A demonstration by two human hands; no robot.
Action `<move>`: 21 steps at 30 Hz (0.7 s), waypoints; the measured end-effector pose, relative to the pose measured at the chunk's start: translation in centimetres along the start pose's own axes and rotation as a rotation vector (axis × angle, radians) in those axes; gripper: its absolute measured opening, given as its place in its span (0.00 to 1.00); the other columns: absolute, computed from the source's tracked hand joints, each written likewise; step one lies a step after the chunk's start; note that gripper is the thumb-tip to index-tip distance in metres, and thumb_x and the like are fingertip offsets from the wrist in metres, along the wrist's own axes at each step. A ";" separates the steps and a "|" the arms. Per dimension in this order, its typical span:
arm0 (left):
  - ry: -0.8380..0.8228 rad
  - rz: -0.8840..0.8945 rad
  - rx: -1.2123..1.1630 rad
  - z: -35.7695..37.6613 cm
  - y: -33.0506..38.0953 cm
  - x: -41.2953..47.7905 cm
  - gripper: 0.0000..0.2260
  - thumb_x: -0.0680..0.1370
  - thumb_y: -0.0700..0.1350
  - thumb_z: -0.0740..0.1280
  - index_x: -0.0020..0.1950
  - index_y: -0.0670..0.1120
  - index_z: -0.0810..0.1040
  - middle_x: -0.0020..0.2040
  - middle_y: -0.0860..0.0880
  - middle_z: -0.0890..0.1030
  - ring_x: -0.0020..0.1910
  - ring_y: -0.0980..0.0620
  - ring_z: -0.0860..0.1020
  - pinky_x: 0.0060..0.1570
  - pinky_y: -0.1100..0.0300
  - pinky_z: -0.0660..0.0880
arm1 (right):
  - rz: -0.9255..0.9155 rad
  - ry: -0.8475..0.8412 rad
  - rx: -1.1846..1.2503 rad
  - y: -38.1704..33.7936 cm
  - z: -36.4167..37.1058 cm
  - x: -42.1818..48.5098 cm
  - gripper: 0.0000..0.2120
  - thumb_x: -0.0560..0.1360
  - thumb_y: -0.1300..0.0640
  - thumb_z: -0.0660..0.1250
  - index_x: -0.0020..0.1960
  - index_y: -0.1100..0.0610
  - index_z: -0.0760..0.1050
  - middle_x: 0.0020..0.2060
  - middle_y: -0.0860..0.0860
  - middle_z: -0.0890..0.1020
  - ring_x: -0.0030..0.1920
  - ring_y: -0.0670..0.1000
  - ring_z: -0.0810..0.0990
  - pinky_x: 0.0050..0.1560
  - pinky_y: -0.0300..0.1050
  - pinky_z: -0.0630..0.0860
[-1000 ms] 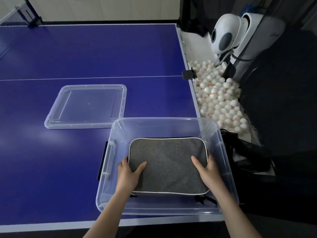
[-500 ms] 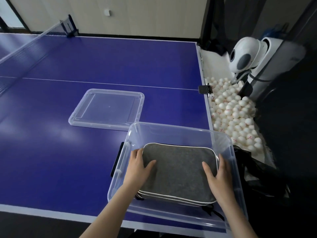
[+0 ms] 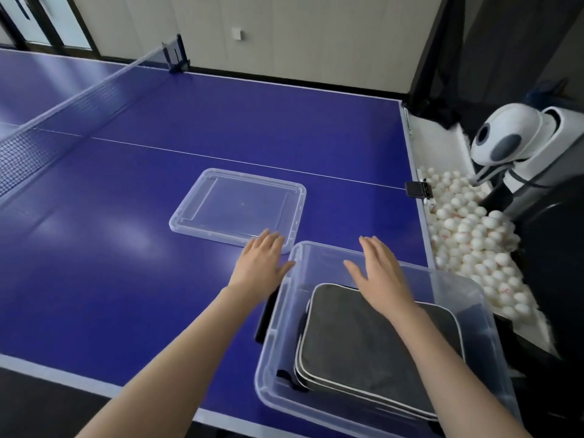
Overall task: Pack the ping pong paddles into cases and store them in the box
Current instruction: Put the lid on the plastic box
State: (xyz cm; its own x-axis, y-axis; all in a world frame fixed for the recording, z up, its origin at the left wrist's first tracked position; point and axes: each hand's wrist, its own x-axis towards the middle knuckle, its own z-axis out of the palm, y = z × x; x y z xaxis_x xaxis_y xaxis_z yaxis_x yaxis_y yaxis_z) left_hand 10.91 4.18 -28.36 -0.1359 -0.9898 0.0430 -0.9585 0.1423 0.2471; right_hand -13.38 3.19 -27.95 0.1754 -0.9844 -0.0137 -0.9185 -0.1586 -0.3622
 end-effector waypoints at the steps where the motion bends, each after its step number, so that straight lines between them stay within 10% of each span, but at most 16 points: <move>1: 0.000 -0.027 -0.003 -0.4 -1.8 0.4 0.27 0.81 0.57 0.57 0.75 0.44 0.61 0.76 0.47 0.63 0.77 0.49 0.55 0.73 0.55 0.52 | -0.013 -0.008 -0.018 -1.1 0.3 1.2 0.31 0.80 0.43 0.55 0.77 0.58 0.55 0.76 0.54 0.59 0.77 0.54 0.55 0.74 0.49 0.56; 21: -0.275 -0.384 0.039 2.3 -33.9 11.9 0.24 0.81 0.56 0.59 0.70 0.41 0.65 0.69 0.43 0.69 0.67 0.43 0.67 0.61 0.47 0.67 | 0.383 -0.358 -0.196 -11.4 13.7 22.2 0.27 0.81 0.47 0.56 0.71 0.65 0.63 0.69 0.60 0.67 0.69 0.60 0.66 0.63 0.53 0.68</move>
State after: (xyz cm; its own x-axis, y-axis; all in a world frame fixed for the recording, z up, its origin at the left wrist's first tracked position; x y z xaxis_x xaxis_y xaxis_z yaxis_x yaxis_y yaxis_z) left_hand 41.26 -12.47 -38.43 0.1736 -0.9370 -0.3033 -0.9605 -0.2291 0.1581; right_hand 5.84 -15.83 -36.91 -0.1059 -0.8924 -0.4385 -0.9830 0.1605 -0.0893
